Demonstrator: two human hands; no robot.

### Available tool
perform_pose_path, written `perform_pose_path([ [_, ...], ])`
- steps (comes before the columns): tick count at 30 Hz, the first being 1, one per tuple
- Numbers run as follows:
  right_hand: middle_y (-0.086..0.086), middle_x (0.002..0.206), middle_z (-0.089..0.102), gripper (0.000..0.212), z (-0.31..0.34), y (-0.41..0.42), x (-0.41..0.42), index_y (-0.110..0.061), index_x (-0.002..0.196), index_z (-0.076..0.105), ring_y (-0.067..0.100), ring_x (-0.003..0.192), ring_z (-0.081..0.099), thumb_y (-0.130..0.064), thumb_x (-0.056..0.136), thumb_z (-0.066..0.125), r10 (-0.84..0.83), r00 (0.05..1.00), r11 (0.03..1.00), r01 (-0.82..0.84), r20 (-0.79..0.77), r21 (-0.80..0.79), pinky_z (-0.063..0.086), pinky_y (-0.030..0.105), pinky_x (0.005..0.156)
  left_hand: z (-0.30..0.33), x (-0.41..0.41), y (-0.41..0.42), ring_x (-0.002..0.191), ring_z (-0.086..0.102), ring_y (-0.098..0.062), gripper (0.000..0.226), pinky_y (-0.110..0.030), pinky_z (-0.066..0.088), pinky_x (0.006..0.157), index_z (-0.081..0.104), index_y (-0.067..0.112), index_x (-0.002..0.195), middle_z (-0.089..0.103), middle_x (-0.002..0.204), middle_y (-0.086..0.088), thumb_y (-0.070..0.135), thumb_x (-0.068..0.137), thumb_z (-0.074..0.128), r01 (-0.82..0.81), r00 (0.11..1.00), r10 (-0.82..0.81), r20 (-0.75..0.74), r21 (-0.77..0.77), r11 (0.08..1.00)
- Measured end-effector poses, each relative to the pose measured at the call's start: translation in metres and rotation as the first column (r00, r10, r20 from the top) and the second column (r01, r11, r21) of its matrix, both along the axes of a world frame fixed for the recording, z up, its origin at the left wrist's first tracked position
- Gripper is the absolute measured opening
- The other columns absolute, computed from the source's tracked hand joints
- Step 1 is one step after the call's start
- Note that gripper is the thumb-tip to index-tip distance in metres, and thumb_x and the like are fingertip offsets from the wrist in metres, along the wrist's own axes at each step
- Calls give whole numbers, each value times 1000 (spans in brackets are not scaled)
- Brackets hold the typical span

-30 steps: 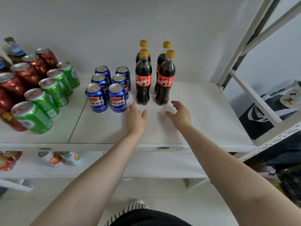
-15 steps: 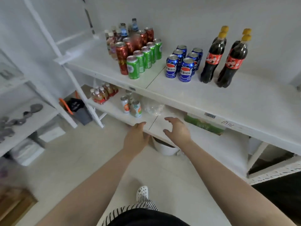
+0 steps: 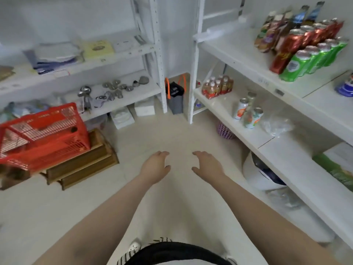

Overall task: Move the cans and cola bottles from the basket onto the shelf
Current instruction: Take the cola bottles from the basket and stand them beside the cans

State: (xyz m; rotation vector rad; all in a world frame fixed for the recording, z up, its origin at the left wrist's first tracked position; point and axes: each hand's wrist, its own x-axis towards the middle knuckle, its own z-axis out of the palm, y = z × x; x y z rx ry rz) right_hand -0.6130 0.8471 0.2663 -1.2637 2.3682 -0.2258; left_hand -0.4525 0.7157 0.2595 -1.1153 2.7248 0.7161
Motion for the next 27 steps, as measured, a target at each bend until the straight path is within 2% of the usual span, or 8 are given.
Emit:
perform_pose_path([
  [6,7,135,49,59,-19,-137,131,-23,142,37,26,125,47,-33,89,60,112,993,993,-114,43,40,46,39,95,-9,171,-115,124,49,-28,55,-37,44,94,39,17,142,49,138,-7,30,90,54,-215,975,215,59,-3,977],
  [11,9,133,51,58,-18,-233,216,-22,141,39,27,125,48,-33,88,61,246,968,968,-248,48,41,46,39,94,-10,271,-182,122,50,-29,54,-42,48,93,43,19,138,52,134,-7,32,88,56,-355,933,354,71,9,935],
  [20,9,134,52,58,-30,-375,287,-19,141,42,28,124,49,-30,87,60,452,890,886,-456,68,79,46,39,94,-31,346,-269,125,49,-26,54,-40,47,95,41,18,140,48,140,-5,33,90,55,-540,841,536,71,58,840],
  [27,9,130,57,56,-47,-510,306,-18,135,47,29,119,54,-31,84,65,498,854,863,-505,154,10,46,37,93,-29,367,-384,125,49,-27,54,-42,46,97,44,18,138,51,139,-5,30,87,58,-614,788,608,96,55,787],
])
